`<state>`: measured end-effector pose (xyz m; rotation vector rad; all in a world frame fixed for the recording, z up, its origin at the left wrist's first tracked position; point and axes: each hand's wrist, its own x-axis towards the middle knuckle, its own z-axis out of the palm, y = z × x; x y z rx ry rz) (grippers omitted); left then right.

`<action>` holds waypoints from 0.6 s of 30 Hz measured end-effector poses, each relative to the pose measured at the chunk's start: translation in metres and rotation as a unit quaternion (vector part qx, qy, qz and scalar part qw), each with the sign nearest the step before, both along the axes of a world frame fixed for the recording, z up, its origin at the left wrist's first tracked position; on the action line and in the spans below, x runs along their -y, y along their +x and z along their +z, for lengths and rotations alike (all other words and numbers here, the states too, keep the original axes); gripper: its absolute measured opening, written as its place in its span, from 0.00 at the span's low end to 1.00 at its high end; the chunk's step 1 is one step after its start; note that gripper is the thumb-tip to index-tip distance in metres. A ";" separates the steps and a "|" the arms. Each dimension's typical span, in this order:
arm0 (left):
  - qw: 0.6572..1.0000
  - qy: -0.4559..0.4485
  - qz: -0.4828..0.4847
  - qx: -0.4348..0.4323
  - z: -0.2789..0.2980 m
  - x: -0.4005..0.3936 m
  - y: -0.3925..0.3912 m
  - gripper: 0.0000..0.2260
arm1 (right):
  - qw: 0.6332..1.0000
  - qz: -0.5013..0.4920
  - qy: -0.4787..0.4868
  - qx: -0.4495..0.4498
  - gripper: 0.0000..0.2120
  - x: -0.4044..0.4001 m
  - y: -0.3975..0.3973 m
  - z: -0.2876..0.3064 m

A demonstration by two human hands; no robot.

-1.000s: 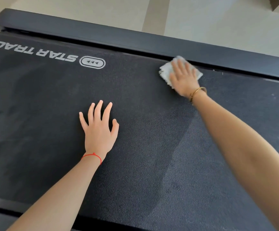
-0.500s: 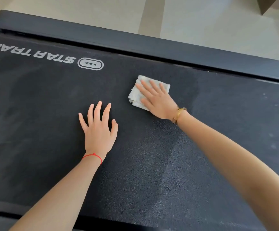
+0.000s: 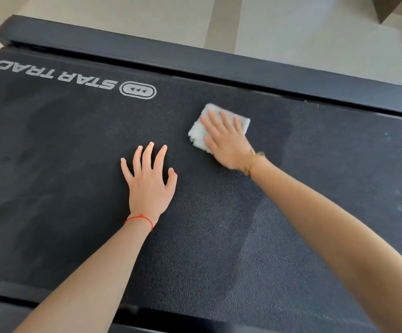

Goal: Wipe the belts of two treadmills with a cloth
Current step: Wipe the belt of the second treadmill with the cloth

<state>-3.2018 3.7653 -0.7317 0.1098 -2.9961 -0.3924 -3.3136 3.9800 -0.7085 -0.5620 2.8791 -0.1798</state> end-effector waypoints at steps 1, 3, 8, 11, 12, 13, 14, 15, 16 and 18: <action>1.000 0.003 0.000 0.000 0.000 0.000 0.000 0.24 | 0.999 0.040 -0.003 -0.008 0.26 -0.003 0.021 -0.002; 1.000 0.011 -0.001 -0.001 0.000 0.001 0.001 0.24 | 0.998 0.068 -0.014 -0.012 0.26 -0.023 0.044 -0.004; 1.000 0.019 -0.002 -0.009 0.000 -0.001 0.001 0.24 | 0.993 -0.111 -0.028 0.001 0.26 -0.064 0.036 0.002; 1.000 0.007 0.005 -0.017 -0.003 -0.005 0.002 0.24 | 0.992 -0.123 -0.036 -0.009 0.26 -0.058 0.045 -0.004; 1.000 0.001 0.007 -0.019 -0.003 -0.007 0.003 0.23 | 0.993 -0.115 -0.038 -0.012 0.26 -0.057 0.051 -0.006; 1.000 -0.001 0.008 -0.019 -0.004 -0.008 0.004 0.23 | 0.994 -0.104 -0.039 -0.015 0.26 -0.057 0.059 -0.007; 1.000 0.000 0.011 -0.017 -0.004 -0.009 0.007 0.23 | 0.995 -0.087 -0.037 -0.017 0.26 -0.057 0.069 -0.007; 1.000 0.003 0.014 -0.014 -0.003 -0.011 0.010 0.23 | 0.997 -0.066 -0.031 -0.022 0.26 -0.057 0.082 -0.006; 1.000 0.008 0.016 -0.010 -0.003 -0.012 0.014 0.23 | 0.999 -0.040 -0.023 -0.025 0.26 -0.056 0.097 -0.005; 1.000 0.012 0.011 0.002 0.001 -0.014 0.026 0.23 | 0.999 0.018 0.003 -0.027 0.26 -0.052 0.133 0.000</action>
